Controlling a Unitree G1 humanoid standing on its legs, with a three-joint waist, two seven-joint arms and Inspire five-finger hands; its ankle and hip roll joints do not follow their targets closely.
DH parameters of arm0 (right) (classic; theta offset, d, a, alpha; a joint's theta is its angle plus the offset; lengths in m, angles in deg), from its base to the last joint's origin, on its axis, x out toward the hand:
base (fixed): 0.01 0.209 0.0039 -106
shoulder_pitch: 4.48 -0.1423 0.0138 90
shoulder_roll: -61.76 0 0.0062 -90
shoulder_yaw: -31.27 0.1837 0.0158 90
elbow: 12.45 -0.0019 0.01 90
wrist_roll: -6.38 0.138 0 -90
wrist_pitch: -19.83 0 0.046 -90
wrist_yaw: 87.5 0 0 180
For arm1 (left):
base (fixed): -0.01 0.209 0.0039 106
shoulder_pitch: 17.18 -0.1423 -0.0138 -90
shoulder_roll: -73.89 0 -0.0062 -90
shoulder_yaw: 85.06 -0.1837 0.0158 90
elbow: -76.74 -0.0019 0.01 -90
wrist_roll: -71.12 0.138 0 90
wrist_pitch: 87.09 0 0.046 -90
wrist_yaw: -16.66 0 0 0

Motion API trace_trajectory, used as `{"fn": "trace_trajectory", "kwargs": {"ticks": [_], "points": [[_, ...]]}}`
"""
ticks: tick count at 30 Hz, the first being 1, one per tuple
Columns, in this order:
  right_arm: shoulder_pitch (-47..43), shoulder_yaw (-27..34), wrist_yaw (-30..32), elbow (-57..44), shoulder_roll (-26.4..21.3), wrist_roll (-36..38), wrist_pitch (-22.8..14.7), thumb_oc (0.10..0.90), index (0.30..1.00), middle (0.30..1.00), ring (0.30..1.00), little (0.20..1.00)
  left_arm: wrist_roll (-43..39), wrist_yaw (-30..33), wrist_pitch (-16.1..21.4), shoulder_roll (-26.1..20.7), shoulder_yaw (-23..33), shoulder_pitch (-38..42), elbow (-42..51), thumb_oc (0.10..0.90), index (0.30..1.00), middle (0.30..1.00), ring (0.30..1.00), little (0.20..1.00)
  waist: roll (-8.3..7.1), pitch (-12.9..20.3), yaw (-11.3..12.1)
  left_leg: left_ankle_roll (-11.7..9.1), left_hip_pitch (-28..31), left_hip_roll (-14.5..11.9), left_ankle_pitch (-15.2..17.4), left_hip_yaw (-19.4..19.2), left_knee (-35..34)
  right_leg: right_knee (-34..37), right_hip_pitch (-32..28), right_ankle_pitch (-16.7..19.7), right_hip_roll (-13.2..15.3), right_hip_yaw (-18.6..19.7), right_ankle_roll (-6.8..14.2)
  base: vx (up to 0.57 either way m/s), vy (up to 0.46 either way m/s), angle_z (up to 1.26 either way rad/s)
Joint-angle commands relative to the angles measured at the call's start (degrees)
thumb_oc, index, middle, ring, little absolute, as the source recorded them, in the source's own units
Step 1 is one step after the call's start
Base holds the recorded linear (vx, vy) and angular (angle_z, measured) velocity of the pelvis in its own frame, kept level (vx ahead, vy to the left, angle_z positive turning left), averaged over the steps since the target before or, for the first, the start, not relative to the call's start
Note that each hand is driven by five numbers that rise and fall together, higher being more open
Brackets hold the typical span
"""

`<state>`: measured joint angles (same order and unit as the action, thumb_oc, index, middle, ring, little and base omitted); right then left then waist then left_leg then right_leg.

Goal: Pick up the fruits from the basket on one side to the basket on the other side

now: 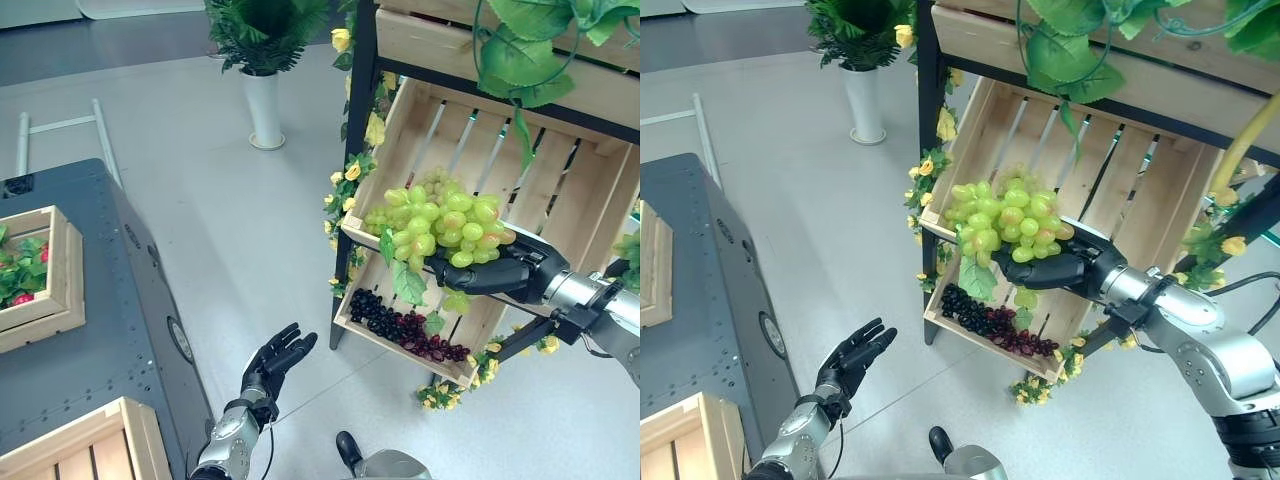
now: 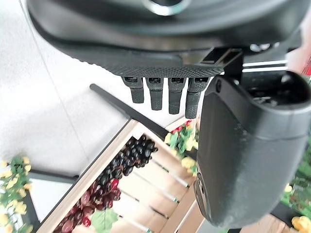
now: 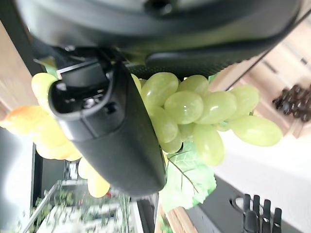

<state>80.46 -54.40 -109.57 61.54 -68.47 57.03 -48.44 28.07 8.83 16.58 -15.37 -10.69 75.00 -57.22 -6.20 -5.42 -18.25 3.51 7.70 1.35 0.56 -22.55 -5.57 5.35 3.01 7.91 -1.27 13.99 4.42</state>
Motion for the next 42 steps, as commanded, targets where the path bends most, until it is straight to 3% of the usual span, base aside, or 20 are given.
{"fn": "trace_trajectory", "kwargs": {"ticks": [1, 5, 8, 16, 21, 27, 32, 33, 42], "points": [[-8.32, 8.3, 4.38, 4.0, -1.8, 1.97, -14.27, 0.4, 0.3, 0.3, 0.3, 0.3, 0.59, -2.2, 6.23, -0.54, -2.23, 5.42, -0.46, 0.8, 0.9, 0.9, 0.9, 0.9, 0.92, 4.41, 1.77, 0.94, 0.88, -0.2, 6.85, 4.41, 1.26, -0.35, -2.57, -1.89, -2.19, -0.17, 0.05, 0.02, 0.015, -0.12], [-10.53, 9.3, 9.09, 9.99, -6.5, -7.86, -19.61, 0.4, 0.3, 0.3, 0.3, 0.3, 0.61, -1.31, 6.84, -0.26, -3.16, 5.3, -0.39, 0.8, 0.9, 0.9, 0.9, 0.9, 1.36, 4.54, 1.15, 1.13, 0.92, -0.05, 7.45, 3.5, 1.98, -0.35, -2.43, -1.88, -2.21, 0.47, 0.34, 0.02, 0.012, -0.05], [-12.16, 10.0, 11.25, 15.18, -9.89, -12.13, -21.59, 0.4, 0.3, 0.3, 0.3, 0.3, 0.75, -0.99, 6.81, -0.14, -3.3, 4.46, 0.18, 0.8, 0.9, 0.9, 0.9, 0.9, 1.49, 4.61, 1.11, 1.24, 0.83, 0.03, 7.91, 3.27, 2.77, -0.43, -2.45, -1.89, -2.13, 0.81, 0.38, 0.02, 0.005, -0.12], [-18.52, 7.17, 17.87, 26.68, -18.49, -18.82, -21.35, 0.4, 0.3, 0.3, 0.3, 0.3, 1.58, -2.49, 6.58, -1.39, -4.01, 2.23, 0.58, 0.8, 0.9, 0.9, 0.9, 0.9, 1.09, 4.79, 2.56, 1.32, 0.23, 0.34, 7.88, 4.32, 3.48, -0.35, -2.3, -1.53, -1.87, 0.21, 0.56, 0.01, -0.022, -0.04], [-26.03, 1.01, 18.39, 34.18, -21.58, -18.63, -17.66, 0.4, 0.3, 0.3, 0.3, 0.3, 1.7, -3.3, 6.22, -2.23, -4.59, 2.56, 0.27, 0.8, 0.9, 0.9, 0.9, 0.9, 0.8, 4.8, 4.14, 1.2, 0.09, 0.38, 7.38, 5.6, 2.96, -0.35, -2.08, -1.36, -1.57, -0.87, 0.68, -0.01, -0.018, 0.02], [-33.97, -5.92, 15.64, 40.7, -22.2, -16.73, -13.33, 0.4, 0.3, 0.3, 0.3, 0.3, 2.03, -4.16, 5.71, -2.95, -4.69, 2.6, 0.45, 0.8, 0.9, 0.9, 0.9, 0.9, 0.62, 4.94, 5.53, 0.95, 0.24, 0.38, 6.91, 6.73, 2.31, -0.35, -2.18, -1.43, -1.34, -2.15, 0.56, -0.01, -0.01, 0.01], [-38.53, -10.26, 13.85, 42.88, -19.93, -15.75, -10.19, 0.4, 0.3, 0.3, 0.3, 0.3, 2.15, -4.27, 4.52, -3.14, -4.58, 3.42, 0.76, 0.8, 0.9, 0.9, 0.9, 0.9, 0.61, 4.79, 6.39, 0.79, 0.47, 0.4, 6.38, 7.73, 1.44, -0.35, -2.31, -1.48, -1.18, -3.11, 0.4, -0.02, -0.02, 0.02], [-39.89, -11.6, 13.37, 43.51, -18.67, -16.86, -9.24, 0.4, 0.3, 0.3, 0.3, 0.3, 2.29, -4.17, 4.02, -3.17, -4.48, 3.93, 0.86, 0.8, 0.9, 0.9, 0.9, 0.9, 0.03, 4.66, 6.87, 0.64, -0.09, 0.47, 5.15, 7.18, 1.39, -0.35, -1.75, -0.5, -1.05, -3.07, 0.02, -0.08, -0.067, 0.04], [-44.7, -18.08, 8.72, 49.35, -14.34, -20.54, -5.01, 0.4, 0.3, 0.3, 0.3, 0.3, 2.11, -3.14, 2.8, -2.69, -4.15, 5.33, 0.72, 0.8, 0.9, 0.9, 0.9, 0.9, -0.41, 4.32, 8.53, 0.63, -0.28, 0.56, 4.86, 8.19, 0.88, -0.35, -1.76, -0.64, -0.94, -3.98, -0.17, -0.02, -0.006, 0.07]]}}
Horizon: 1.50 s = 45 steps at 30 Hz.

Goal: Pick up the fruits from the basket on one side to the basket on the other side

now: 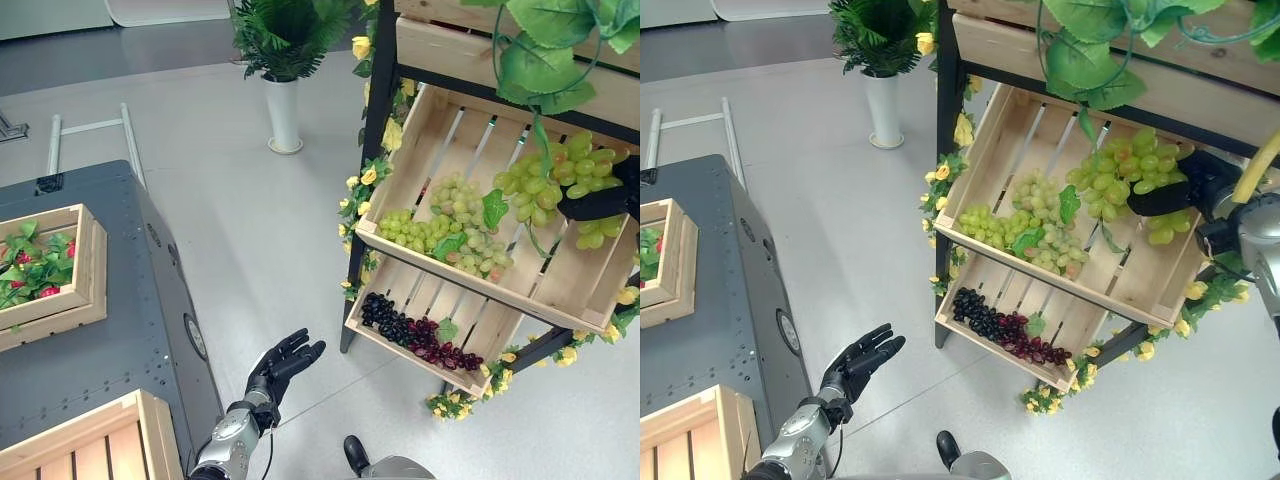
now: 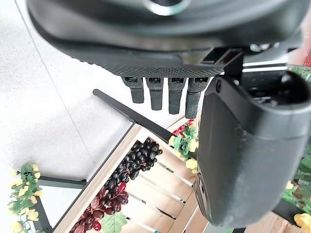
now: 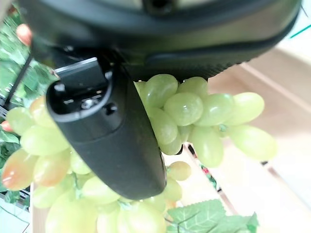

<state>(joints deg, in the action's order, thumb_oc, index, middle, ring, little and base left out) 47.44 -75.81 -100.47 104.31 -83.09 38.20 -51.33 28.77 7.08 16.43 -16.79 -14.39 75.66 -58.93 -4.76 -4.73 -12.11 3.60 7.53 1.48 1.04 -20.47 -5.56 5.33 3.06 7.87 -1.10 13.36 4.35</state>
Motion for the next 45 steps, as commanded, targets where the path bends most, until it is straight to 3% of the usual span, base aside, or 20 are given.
{"fn": "trace_trajectory", "kwargs": {"ticks": [1, 3, 4, 24, 35, 38, 41, 45], "points": [[-11.76, 3.18, -0.74, 6.72, 0.43, -1.66, -1.86, 0.4, 0.3, 0.3, 0.3, 0.3, 1.49, -1.36, 2.89, -1.27, -0.44, 4.67, 2.41, 0.8, 0.9, 0.9, 0.9, 0.9, -1.88, 3.6, 2.45, 0.55, -0.11, 0.43, 4.39, 6.15, 0.87, -0.33, -1.82, -0.62, -1.11, -3.37, -0.1, 0.0, 0.0, 0.0], [-12.06, 2.59, -1.96, 7.77, 1.29, 0.02, -0.92, 0.409, 0.314, 0.314, 0.314, 0.314, 1.73, -1.43, 2.56, -1.37, -0.4, 4.82, 2.35, 0.8, 0.9, 0.9, 0.9, 0.9, -2.04, 3.47, 2.89, 0.6, -0.26, 0.39, 4.37, 6.27, 0.97, -0.33, -1.87, -0.57, -0.98, -3.62, -0.15, -0.02, -0.006, 0.05], [-12.0, 2.49, -2.35, 8.14, 1.73, -0.22, -0.69, 0.8, 0.9, 0.9, 0.9, 0.9, 1.62, -1.32, 2.35, -1.48, -0.43, 5.01, 2.28, 0.8, 0.9, 0.9, 0.9, 0.9, -2.09, 3.42, 2.97, 0.61, -0.32, 0.41, 4.4, 6.3, 1.06, -0.33, -1.89, -0.56, -0.96, -3.68, -0.18, -0.01, -0.002, 0.07], [-11.57, 1.94, -0.35, 6.14, -0.15, -5.89, -6.14, 0.8, 0.9, 0.9, 0.9, 0.9, 1.42, 0.14, 2.06, -0.89, -0.25, 5.34, 2.59, 0.8, 0.9, 0.9, 0.9, 0.9, -2.03, 3.61, 1.87, 0.6, -0.24, 0.29, 4.96, 5.41, 1.79, -0.44, -2.24, -1.02, -1.5, -2.31, -0.47, 0.0, 0.001, 0.01], [-1.13, 10.49, 7.21, -9.06, -0.04, -11.24, -11.28, 0.8, 0.9, 0.9, 0.9, 0.9, 1.42, -0.38, 2.93, -0.17, 1.28, 4.23, 1.74, 0.8, 0.9, 0.9, 0.9, 0.9, -0.9, 4.18, -0.05, 0.86, 0.35, 0.22, 6.11, 5.78, 1.47, -0.36, -2.72, -2.38, -1.85, -1.68, -0.03, 0.03, 0.015, 0.0], [4.98, 15.05, 11.74, -17.44, 3.43, -17.41, -14.31, 0.8, 0.9, 0.9, 0.9, 0.9, 1.51, -0.03, 3.26, 0.55, 1.93, 4.12, 1.31, 0.8, 0.9, 0.9, 0.9, 0.9, -0.39, 4.1, -0.73, 0.98, 0.41, 0.26, 6.07, 5.76, 1.31, -0.38, -2.68, -2.51, -1.9, -1.38, 0.06, 0.0, 0.0, 0.0], [13.81, 20.04, 14.88, -30.68, 7.09, -30.87, -14.15, 0.8, 0.9, 0.9, 0.9, 0.9, 1.12, 0.14, 3.77, 1.45, 2.83, 4.16, 0.71, 0.8, 0.9, 0.9, 0.9, 0.9, 0.69, 3.84, -1.75, 1.21, 0.62, 0.34, 6.32, 5.43, 1.26, -0.42, -2.69, -2.81, -1.89, -0.75, 0.1, 0.0, 0.0, 0.0], [19.49, 21.7, 15.3, -38.94, 10.01, -40.36, -14.07, 0.8, 0.9, 0.9, 0.9, 0.9, 0.53, 0.83, 4.75, 2.24, 3.03, 4.35, 0.27, 0.8, 0.9, 0.9, 0.9, 0.9, 1.53, 3.56, -2.39, 1.46, 0.92, 0.43, 6.53, 4.93, 1.01, -0.48, -2.5, -2.98, -2.01, -0.19, 0.2, 0.0, 0.026, -0.02]]}}
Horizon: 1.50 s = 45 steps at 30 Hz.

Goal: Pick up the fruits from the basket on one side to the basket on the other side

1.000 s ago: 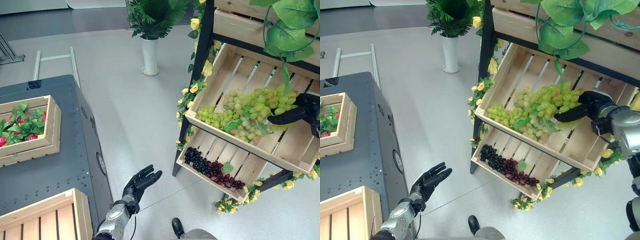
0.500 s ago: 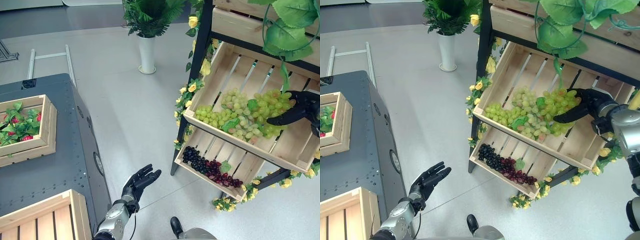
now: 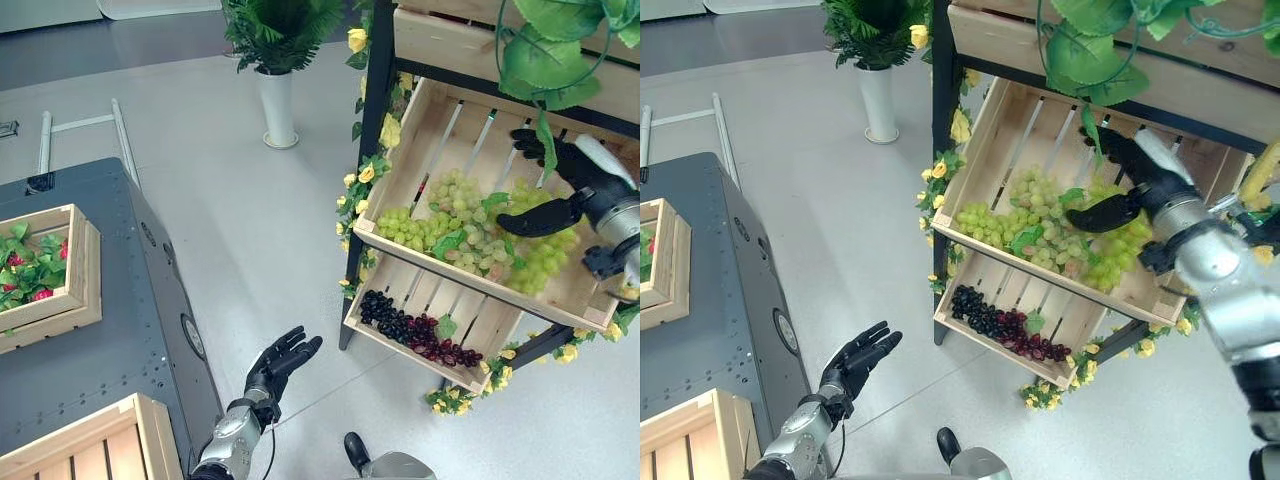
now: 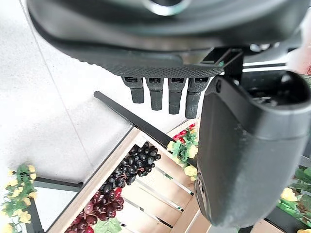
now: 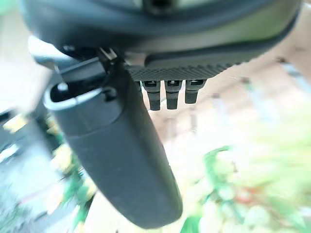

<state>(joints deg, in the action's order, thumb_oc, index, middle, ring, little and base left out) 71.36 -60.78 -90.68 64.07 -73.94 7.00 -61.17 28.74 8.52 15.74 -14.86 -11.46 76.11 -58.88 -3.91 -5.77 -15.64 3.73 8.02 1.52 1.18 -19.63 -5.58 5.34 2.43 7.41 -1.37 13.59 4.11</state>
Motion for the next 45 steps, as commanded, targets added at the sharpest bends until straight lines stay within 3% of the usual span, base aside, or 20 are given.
{"fn": "trace_trajectory", "kwargs": {"ticks": [1, 3, 6, 12, 17, 22, 29, 37, 45], "points": [[-3.69, 6.69, 5.61, 0.5, 1.26, -10.58, -4.86, 0.8, 0.9, 0.9, 0.9, 0.9, 0.39, -0.51, 5.63, 0.42, 0.08, 3.89, 0.16, 0.8, 0.9, 0.9, 0.9, 0.9, 0.8, 4.57, 1.1, 1.37, 0.47, 0.43, 6.44, 4.0, 1.07, -0.51, -1.87, -2.53, -1.74, -0.37, 0.46, 0.0, 0.0, 0.0], [-2.6, 6.14, 6.31, -1.08, 1.83, -16.74, -6.29, 0.8, 0.9, 0.9, 0.9, 0.9, 0.17, 0.07, 6.01, 0.92, -0.04, 3.84, 0.21, 0.8, 0.9, 0.9, 0.9, 0.9, 1.15, 4.55, 1.1, 1.41, 0.52, 0.53, 6.49, 3.85, 1.12, -0.52, -1.94, -2.65, -1.66, -0.39, 0.53, 0.0, 0.0, 0.0], [-1.24, 5.31, 5.97, -2.47, 2.43, -20.22, -6.87, 0.8, 0.9, 0.9, 0.9, 0.9, 0.41, 0.37, 6.14, 1.44, -0.08, 3.46, 0.39, 0.8, 0.9, 0.9, 0.9, 0.9, 1.46, 4.56, 1.28, 1.47, 0.54, 0.63, 6.44, 3.83, 1.04, -0.52, -2.0, -2.71, -1.54, -0.48, 0.63, 0.0, 0.0, 0.0], [0.83, 2.92, 6.22, -4.64, 4.88, -19.96, -10.83, 0.8, 0.9, 0.9, 0.9, 0.9, 0.97, 0.45, 6.62, 1.93, -0.52, 2.53, 0.24, 0.8, 0.9, 0.9, 0.9, 0.9, 1.7, 4.4, 1.8, 1.54, 0.29, 0.8, 6.4, 3.87, 1.16, -0.54, -1.91, -2.7, -1.3, -1.0, 0.71, 0.0, 0.0, 0.0], [-0.74, -1.88, 13.78, -6.32, 8.26, -26.88, -21.69, 0.8, 0.9, 0.9, 0.9, 0.9, 1.2, 0.88, 6.6, 2.68, -1.3, 2.75, -0.51, 0.8, 0.9, 0.9, 0.9, 0.9, 2.12, 4.62, 2.63, 1.57, 0.15, 0.91, 6.35, 4.14, 1.14, -0.5, -1.89, -2.83, -1.05, -1.58, 0.85, 0.0, 0.0, 0.0], [-1.07, -8.43, 19.47, -5.8, 13.57, -30.5, -30.03, 0.8, 0.9, 0.9, 0.9, 0.9, 2.11, -0.14, 7.74, 3.95, -2.64, 2.05, -2.16, 0.8, 0.9, 0.9, 0.9, 0.9, 2.49, 4.97, 4.24, 1.49, -0.08, 1.05, 6.21, 4.98, 1.25, -0.44, -2.12, -2.92, -0.65, -2.65, 0.93, 0.0, -0.028, 0.03], [-2.85, -17.09, 17.45, -2.35, 18.45, -22.6, -32.5, 0.8, 0.9, 0.9, 0.9, 0.9, 2.86, 2.76, 7.75, 4.33, -4.21, 3.33, -3.81, 0.8, 0.9, 0.9, 0.9, 0.9, 2.13, 4.96, 5.61, 1.28, -0.85, 1.26, 4.69, 5.32, 1.1, -0.42, -1.54, -1.86, -0.24, -3.69, 0.58, -0.04, -0.067, 0.1], [-5.32, -27.18, 20.52, 3.37, 25.94, -24.5, -38.05, 0.8, 0.9, 0.9, 0.9, 0.9, 5.6, 7.82, 9.44, 5.83, -4.89, 3.68, -9.49, 0.8, 0.9, 0.9, 0.9, 0.9, 2.25, 4.94, 8.01, 0.87, -1.2, 1.28, 4.12, 7.27, 0.61, -0.34, -2.14, -2.48, 0.4, -6.48, 0.39, -0.02, -0.081, 0.06], [-5.15, -35.62, 17.14, 13.9, 30.09, -18.42, -37.42, 0.8, 0.9, 0.9, 0.9, 0.9, 10.72, 10.32, 10.11, 5.64, -2.49, 2.45, -17.6, 0.8, 0.9, 0.9, 0.9, 0.9, 1.86, 5.74, 11.13, 0.29, -1.94, 1.33, 3.49, 9.84, 0.58, -0.34, -2.99, -3.29, 1.23, -10.83, -0.06, 0.02, -0.091, 0.23]]}}
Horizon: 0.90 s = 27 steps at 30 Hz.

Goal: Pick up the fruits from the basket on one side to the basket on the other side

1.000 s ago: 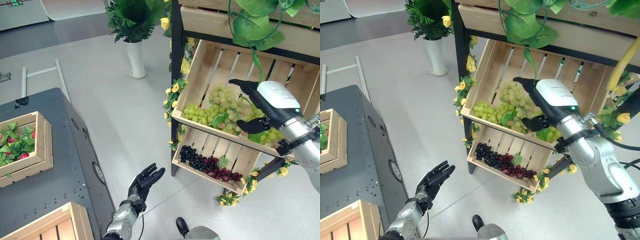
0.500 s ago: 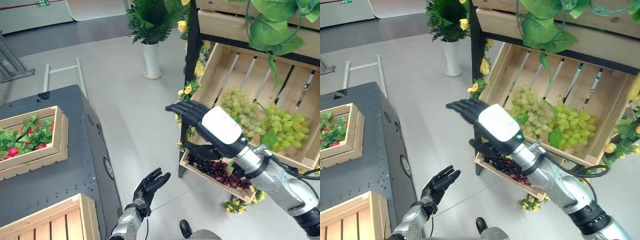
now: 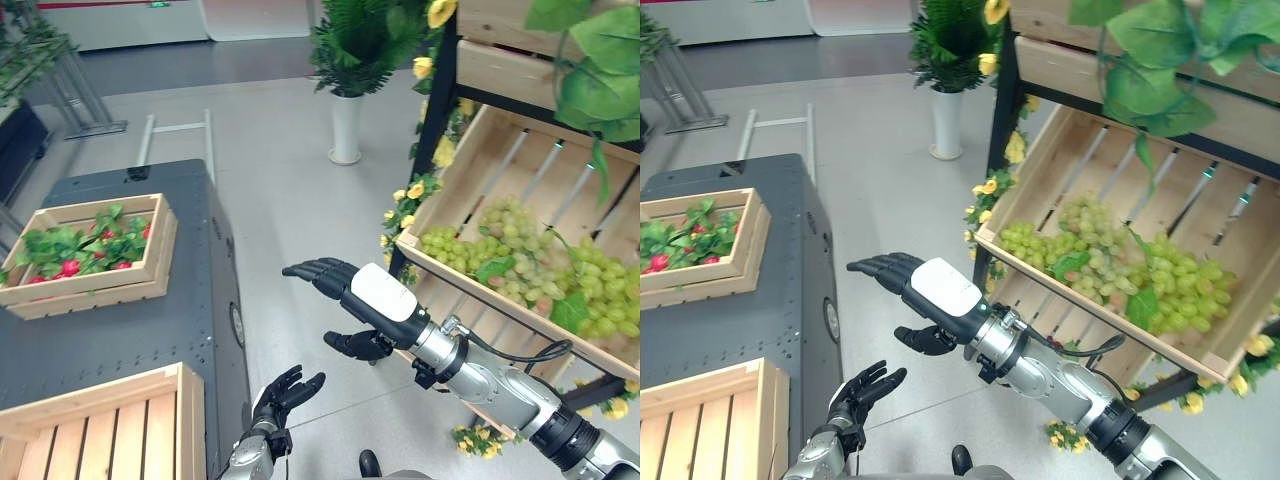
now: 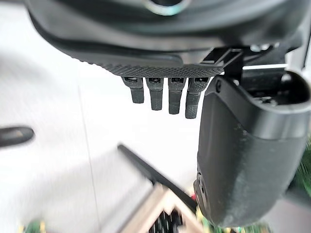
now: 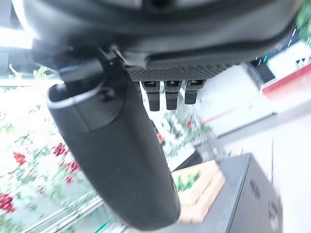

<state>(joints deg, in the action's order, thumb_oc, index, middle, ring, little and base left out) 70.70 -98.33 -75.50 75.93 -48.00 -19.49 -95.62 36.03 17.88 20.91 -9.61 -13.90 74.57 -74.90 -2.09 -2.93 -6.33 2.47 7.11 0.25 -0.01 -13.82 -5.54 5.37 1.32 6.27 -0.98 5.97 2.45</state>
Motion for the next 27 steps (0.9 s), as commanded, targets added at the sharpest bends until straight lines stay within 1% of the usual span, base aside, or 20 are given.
{"fn": "trace_trajectory", "kwargs": {"ticks": [1, 2, 4, 5, 6, 7, 9, 10, 11, 12, 15, 17, 19, 21, 22, 24, 26, 27], "points": [[-3.63, 0.47, 0.3, 6.03, 5.68, 9.54, -1.29, 0.8, 0.9, 0.9, 0.9, 0.9, 5.35, 1.32, 3.62, 0.14, 0.41, 3.76, -2.38, 0.8, 0.9, 0.9, 0.9, 0.9, 0.0, 2.88, 2.56, 1.42, -1.17, 2.6, 4.49, 4.63, 0.54, -0.37, -2.11, -2.3, 1.08, -4.26, 1.5, 0.02, -0.073, 0.23], [-3.48, 0.16, 0.31, 6.94, 6.0, 9.74, -1.1, 0.8, 0.9, 0.9, 0.9, 0.9, 5.7, 1.3, 3.45, 0.1, 0.45, 3.7, -2.5, 0.8, 0.9, 0.9, 0.9, 0.9, -0.02, 2.89, 2.65, 1.4, -1.2, 2.6, 4.45, 4.74, 0.54, -0.37, -2.15, -2.34, 1.13, -4.47, 1.49, 0.02, -0.083, 0.17], [-1.93, -1.44, -0.44, 12.62, 7.76, 10.13, 0.94, 0.8, 0.9, 0.9, 0.9, 0.9, 8.24, 1.31, 1.72, -0.1, 0.44, 3.07, -3.34, 0.8, 0.9, 0.9, 0.9, 0.9, -0.05, 2.93, 3.44, 1.23, -1.4, 2.58, 4.27, 5.49, 0.54, -0.37, -2.32, -2.59, 1.39, -5.68, 1.41, 0.02, -0.067, 0.15], [-1.52, -1.68, -0.84, 14.14, 8.11, 10.0, 1.29, 0.8, 0.9, 0.9, 0.9, 0.9, 8.63, 1.37, 1.21, -0.15, 0.41, 2.92, -3.52, 0.8, 0.9, 0.9, 0.9, 0.9, -0.04, 2.93, 3.61, 1.19, -1.44, 2.57, 4.25, 5.65, 0.54, -0.37, -2.36, -2.66, 1.44, -5.92, 1.4, 0.02, -0.066, 0.17], [-0.79, -2.44, -1.84, 18.1, 8.98, 10.54, 1.95, 0.8, 0.9, 0.9, 0.9, 0.9, 9.57, 1.65, 0.29, -0.27, 0.32, 2.64, -3.91, 0.8, 0.9, 0.9, 0.9, 0.9, 0.0, 2.89, 4.02, 1.16, -1.55, 2.55, 4.19, 5.97, 0.54, -0.37, -2.45, -2.79, 1.55, -6.45, 1.33, 0.02, -0.067, 0.15], [-0.07, -3.09, -2.78, 22.36, 9.98, 10.94, 3.55, 0.8, 0.9, 0.9, 0.9, 0.9, 10.76, 2.38, -0.66, -0.41, 0.36, 2.35, -4.49, 0.8, 0.9, 0.9, 0.9, 0.9, 0.0, 2.89, 4.45, 1.13, -1.68, 2.51, 4.1, 6.31, 0.54, -0.37, -2.56, -2.95, 1.66, -7.0, 1.26, 0.02, -0.073, 0.2], [0.98, -2.9, -4.17, 28.15, 11.39, 12.21, 4.36, 0.8, 0.9, 0.9, 0.9, 0.9, 11.8, 3.04, -1.58, -0.49, 0.83, 1.97, -5.44, 0.8, 0.9, 0.9, 0.9, 0.9, 0.06, 2.86, 5.06, 1.14, -1.82, 2.47, 4.02, 6.76, 0.54, -0.37, -2.69, -3.16, 1.74, -7.62, 1.13, 0.02, -0.06, 0.16], [1.76, -2.45, -5.24, 31.83, 12.42, 13.97, 5.4, 0.8, 0.9, 0.9, 0.9, 0.9, 12.34, 3.76, -2.0, -0.6, 1.28, 1.74, -6.18, 0.8, 0.9, 0.9, 0.9, 0.9, 0.08, 2.84, 5.37, 1.19, -1.88, 2.46, 3.94, 7.1, 0.54, -0.37, -2.82, -3.29, 1.74, -8.01, 0.98, 0.03, -0.062, 0.18], [2.66, -1.75, -6.04, 34.96, 13.45, 15.99, 6.04, 0.8, 0.9, 0.9, 0.9, 0.9, 12.99, 4.26, -2.14, -0.66, 1.7, 1.52, -6.78, 0.8, 0.9, 0.9, 0.9, 0.9, 0.11, 2.79, 5.63, 1.2, -1.89, 2.45, 3.86, 7.38, 0.54, -0.37, -2.99, -3.4, 1.74, -8.31, 0.85, 0.05, -0.067, 0.28], [3.49, -0.97, -6.02, 38.15, 14.52, 16.17, 6.34, 0.8, 0.9, 0.9, 0.9, 0.9, 13.75, 4.28, -2.08, -0.63, 1.88, 1.28, -7.31, 0.8, 0.9, 0.9, 0.9, 0.9, 0.15, 2.75, 5.85, 1.2, -1.89, 2.43, 3.76, 7.65, 0.54, -0.37, -3.16, -3.48, 1.73, -8.59, 0.75, 0.05, -0.056, 0.23], [5.07, 0.97, -5.97, 42.77, 16.5, 17.47, 7.18, 0.8, 0.9, 0.9, 0.9, 0.9, 16.86, 4.82, -1.42, -0.11, 1.43, 0.52, -8.12, 0.8, 0.9, 0.9, 0.9, 0.9, 0.32, 2.64, 6.09, 1.24, -1.93, 2.31, 3.65, 8.05, 0.54, -0.37, -3.43, -3.67, 1.72, -9.02, 0.51, 0.04, -0.051, 0.13], [7.24, 3.94, -7.11, 46.31, 17.73, 18.46, 7.02, 0.8, 0.9, 0.9, 0.9, 0.9, 21.03, 4.52, 0.2, -0.52, -0.36, -0.78, -7.8, 0.8, 0.9, 0.9, 0.9, 0.9, 0.63, 2.4, 6.06, 1.1, -2.25, 2.21, 3.38, 9.01, 0.54, -0.37, -3.56, -3.97, 1.63, -9.49, 0.35, 0.03, -0.064, 0.21], [8.38, 4.98, -8.23, 47.67, 17.81, 19.61, 8.03, 0.8, 0.9, 0.9, 0.9, 0.9, 21.83, 3.52, 0.97, -0.91, -1.53, -1.23, -7.07, 0.8, 0.9, 0.9, 0.9, 0.9, 0.87, 2.23, 5.8, 1.12, -2.6, 2.24, 3.25, 9.47, 0.54, -0.37, -3.38, -4.04, 1.47, -9.43, 0.29, -0.01, -0.035, 0.13], [9.59, 6.48, -10.17, 52.13, 17.94, 21.51, 7.49, 0.8, 0.9, 0.9, 0.9, 0.9, 22.0, 2.57, 0.7, -1.44, -2.87, -1.01, -6.62, 0.8, 0.9, 0.9, 0.9, 0.9, 1.24, 2.1, 5.61, 1.06, -2.92, 2.27, 3.05, 9.92, 0.54, -0.37, -3.26, -4.17, 1.44, -9.66, 0.27, -0.03, -0.018, 0.1], [9.71, 7.21, -10.63, 55.05, 18.25, 21.22, 6.47, 0.8, 0.9, 0.9, 0.9, 0.9, 21.85, 2.19, 0.53, -1.62, -3.35, -0.72, -6.82, 0.8, 0.9, 0.9, 0.9, 0.9, 1.41, 2.06, 5.57, 1.04, -3.0, 2.29, 2.99, 10.02, 0.54, -0.37, -3.27, -4.21, 1.39, -9.69, 0.26, -0.02, -0.002, 0.1], [9.83, 7.95, -11.71, 60.65, 19.04, 21.58, 6.62, 0.8, 0.9, 0.9, 0.9, 0.9, 22.77, 3.03, -0.08, -1.53, -4.18, -0.18, -7.7, 0.8, 0.9, 0.9, 0.9, 0.9, 1.58, 1.94, 5.58, 1.07, -3.08, 2.31, 2.95, 10.25, 0.54, -0.37, -3.42, -4.35, 1.35, -9.83, 0.19, -0.04, -0.002, 0.09], [10.05, 10.1, -13.25, 68.15, 21.37, 25.81, 12.19, 0.8, 0.9, 0.9, 0.9, 0.9, 25.94, 6.02, -0.97, -0.82, -5.23, 0.8, -9.42, 0.8, 0.9, 0.9, 0.9, 0.9, 1.71, 1.97, 5.73, 1.09, -2.89, 2.34, 2.91, 10.77, 0.54, -0.37, -3.94, -4.65, 1.14, -9.99, -0.14, -0.04, -0.001, 0.11], [10.11, 10.61, -13.32, 69.31, 21.74, 26.22, 12.8, 0.8, 0.9, 0.9, 0.9, 0.9, 26.45, 6.48, -1.07, -0.62, -5.33, 0.91, -9.69, 0.8, 0.9, 0.9, 0.9, 0.9, 1.72, 1.97, 5.73, 1.1, -2.79, 2.33, 2.89, 10.82, 0.54, -0.37, -4.08, -4.67, 1.08, -9.99, -0.21, -0.01, 0.001, 0.11]]}}
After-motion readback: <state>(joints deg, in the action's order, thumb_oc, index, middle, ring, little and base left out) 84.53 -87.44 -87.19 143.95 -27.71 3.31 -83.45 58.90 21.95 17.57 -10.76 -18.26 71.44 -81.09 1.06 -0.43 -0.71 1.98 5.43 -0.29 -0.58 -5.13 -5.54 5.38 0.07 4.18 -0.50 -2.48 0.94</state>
